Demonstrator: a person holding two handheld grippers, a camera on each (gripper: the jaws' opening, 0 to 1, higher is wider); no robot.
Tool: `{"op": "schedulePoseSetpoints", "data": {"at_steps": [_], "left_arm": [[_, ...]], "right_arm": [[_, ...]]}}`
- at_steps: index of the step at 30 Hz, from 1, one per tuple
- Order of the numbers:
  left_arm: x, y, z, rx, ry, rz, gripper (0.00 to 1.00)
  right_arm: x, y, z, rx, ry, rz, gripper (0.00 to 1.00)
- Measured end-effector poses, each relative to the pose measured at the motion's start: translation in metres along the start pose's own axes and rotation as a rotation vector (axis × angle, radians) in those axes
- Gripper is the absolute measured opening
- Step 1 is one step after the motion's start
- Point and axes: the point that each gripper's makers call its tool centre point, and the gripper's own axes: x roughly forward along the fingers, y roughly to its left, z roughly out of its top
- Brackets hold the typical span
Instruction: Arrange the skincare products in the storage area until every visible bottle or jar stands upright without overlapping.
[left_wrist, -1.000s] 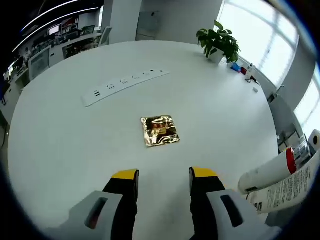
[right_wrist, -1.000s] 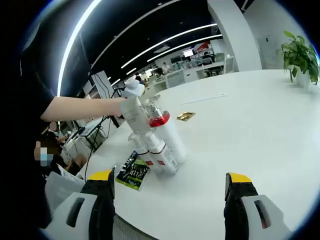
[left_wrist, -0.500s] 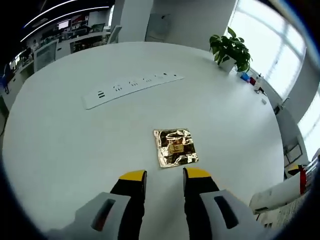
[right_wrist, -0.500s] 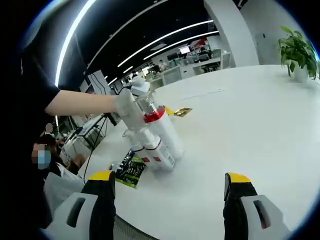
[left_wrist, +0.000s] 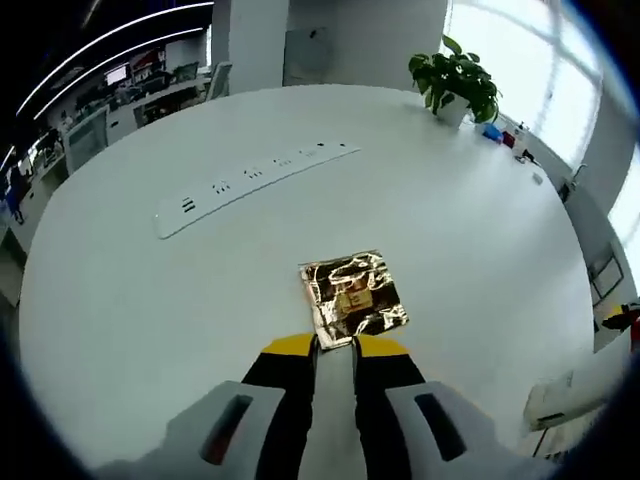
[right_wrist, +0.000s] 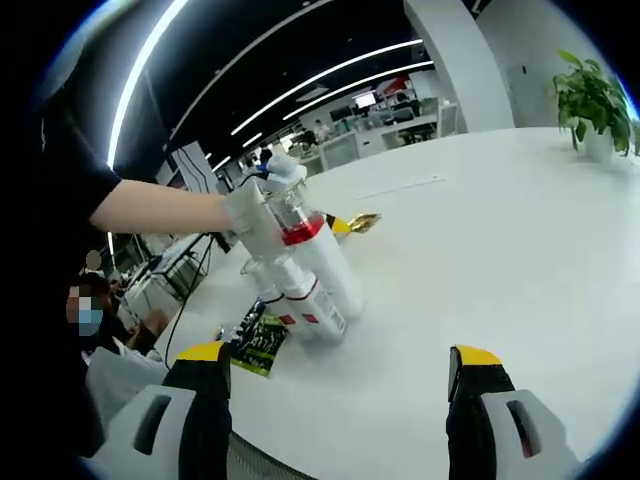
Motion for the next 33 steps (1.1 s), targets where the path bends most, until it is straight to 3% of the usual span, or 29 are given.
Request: {"op": "schedulePoseSetpoints", "data": {"at_steps": [10,19,21,22,23,26,33], "left_arm": [[0.002,0.007,0.002,0.042,-0.022,0.015,0.05],[-0.008,-0.001,0.008,-0.091,-0.082,-0.055,0.04],[-0.021,-0.016,0.014,-0.173,-0.12,-0.086,0.04],[-0.024,-0.013,0.015,-0.189,-0.13,-0.087,0.04],[-0.025,-0.006,0.015,-0.194,-0.135,-0.086,0.04],[-0.04,-0.017,0.018,-0.19,-0.15,-0.093,0.03],[-0.061,-0.016,0.02,-0.251,-0.193,-0.107,0.03]], "right_arm": [[0.0,-0.002,-0.001,0.003,0.002,-0.007,0.93],[0.002,-0.002,-0.001,-0.004,0.002,-0.002,0.94],[0.001,-0.002,0.0,-0.006,-0.003,-0.002,0.94],[0.001,-0.001,0.001,-0.008,-0.006,-0.002,0.94],[0.001,-0.001,0.001,-0.01,-0.007,-0.001,0.94],[0.002,-0.001,0.003,-0.018,-0.01,0.006,0.94],[0.004,0.009,0.028,-0.015,-0.079,0.045,0.95]]}}
